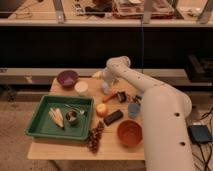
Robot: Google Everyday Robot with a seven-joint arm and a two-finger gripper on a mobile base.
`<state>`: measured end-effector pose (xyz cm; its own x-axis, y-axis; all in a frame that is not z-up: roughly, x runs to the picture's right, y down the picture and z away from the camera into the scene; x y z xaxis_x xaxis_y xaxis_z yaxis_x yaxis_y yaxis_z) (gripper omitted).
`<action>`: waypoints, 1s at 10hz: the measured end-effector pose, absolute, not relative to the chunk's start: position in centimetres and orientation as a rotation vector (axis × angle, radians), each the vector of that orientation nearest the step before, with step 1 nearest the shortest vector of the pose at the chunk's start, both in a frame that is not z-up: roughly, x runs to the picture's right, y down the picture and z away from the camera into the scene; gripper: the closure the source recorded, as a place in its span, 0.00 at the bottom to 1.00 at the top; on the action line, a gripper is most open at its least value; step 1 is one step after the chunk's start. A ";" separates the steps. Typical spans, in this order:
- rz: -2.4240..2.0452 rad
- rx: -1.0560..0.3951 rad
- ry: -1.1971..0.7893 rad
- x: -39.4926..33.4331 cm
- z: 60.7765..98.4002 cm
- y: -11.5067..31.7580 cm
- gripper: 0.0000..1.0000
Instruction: Place towel in table surface
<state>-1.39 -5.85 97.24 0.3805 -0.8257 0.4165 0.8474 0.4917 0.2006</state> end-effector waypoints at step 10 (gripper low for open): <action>-1.153 -0.069 -0.477 -0.4 102.8 -3.0 0.20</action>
<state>-0.41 -3.04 102.79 0.3172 -0.8612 0.3972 0.8900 0.4150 0.1891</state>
